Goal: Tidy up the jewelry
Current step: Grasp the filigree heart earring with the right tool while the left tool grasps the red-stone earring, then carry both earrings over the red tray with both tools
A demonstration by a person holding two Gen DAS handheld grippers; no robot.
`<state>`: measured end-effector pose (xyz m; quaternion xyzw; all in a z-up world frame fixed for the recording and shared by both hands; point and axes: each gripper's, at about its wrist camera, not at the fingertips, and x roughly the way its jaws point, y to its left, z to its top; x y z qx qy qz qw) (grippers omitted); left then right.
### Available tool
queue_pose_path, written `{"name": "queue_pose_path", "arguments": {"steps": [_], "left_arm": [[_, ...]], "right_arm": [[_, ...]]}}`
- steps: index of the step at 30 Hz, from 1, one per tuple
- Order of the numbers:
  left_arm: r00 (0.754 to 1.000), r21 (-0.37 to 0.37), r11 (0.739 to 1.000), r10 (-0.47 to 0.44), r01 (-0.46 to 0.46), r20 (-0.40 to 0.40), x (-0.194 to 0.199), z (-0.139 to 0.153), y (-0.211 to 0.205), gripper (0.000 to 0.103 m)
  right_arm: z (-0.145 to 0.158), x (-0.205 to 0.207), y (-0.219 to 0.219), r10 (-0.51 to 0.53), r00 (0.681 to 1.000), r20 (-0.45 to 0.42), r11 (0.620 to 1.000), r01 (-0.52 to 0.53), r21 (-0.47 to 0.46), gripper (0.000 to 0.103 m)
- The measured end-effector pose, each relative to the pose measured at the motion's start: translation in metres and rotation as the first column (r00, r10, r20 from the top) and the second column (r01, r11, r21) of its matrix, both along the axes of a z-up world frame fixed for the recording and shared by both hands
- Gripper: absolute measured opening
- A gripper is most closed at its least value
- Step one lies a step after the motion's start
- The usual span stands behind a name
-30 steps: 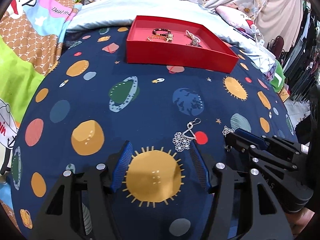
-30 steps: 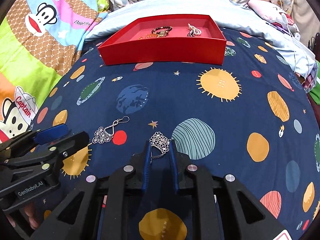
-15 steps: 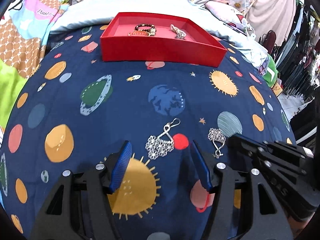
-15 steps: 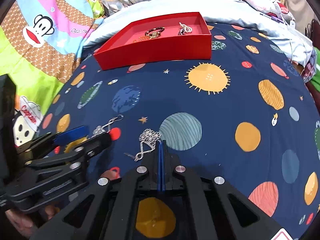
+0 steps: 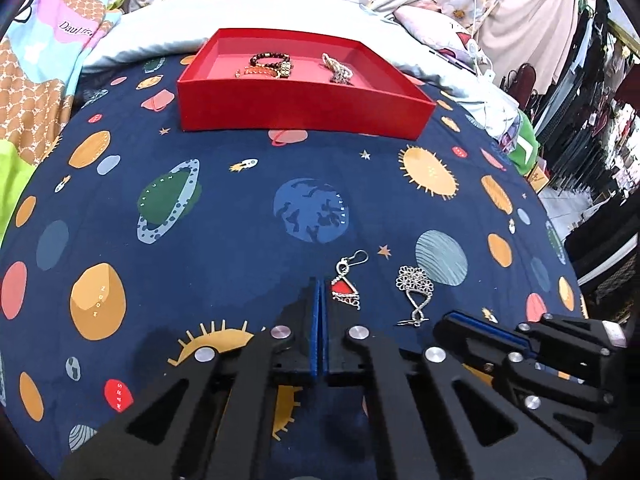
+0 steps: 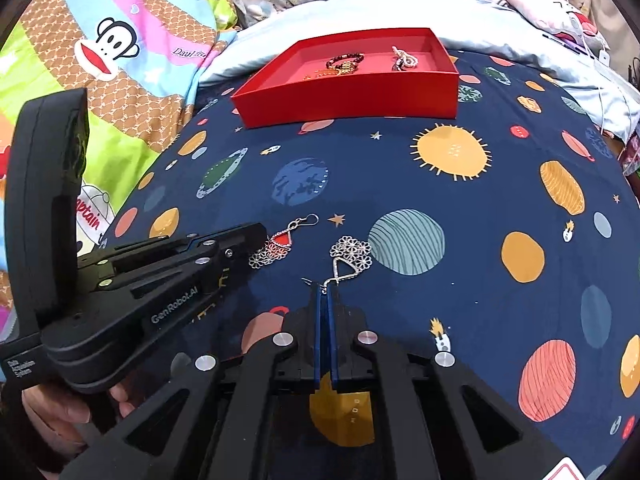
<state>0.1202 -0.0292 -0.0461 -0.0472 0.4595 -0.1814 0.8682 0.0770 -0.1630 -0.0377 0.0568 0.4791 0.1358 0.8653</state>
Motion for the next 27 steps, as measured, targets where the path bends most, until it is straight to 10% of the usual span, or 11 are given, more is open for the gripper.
{"name": "queue_pose_path", "arguments": {"steps": [13,27], "left_arm": [[0.999,-0.034,0.999,0.032,-0.031,0.036,-0.009,0.027,0.024,0.000],[0.998,-0.053,0.998,0.046,-0.043,0.041,-0.011,0.038,0.031,0.000]], "right_arm": [[-0.003,0.009,0.014,0.041,0.999,0.013,0.998,-0.040,-0.039,0.022],[-0.003,0.006,0.012,0.034,0.999,0.018,0.999,-0.033,-0.039,0.000]]}}
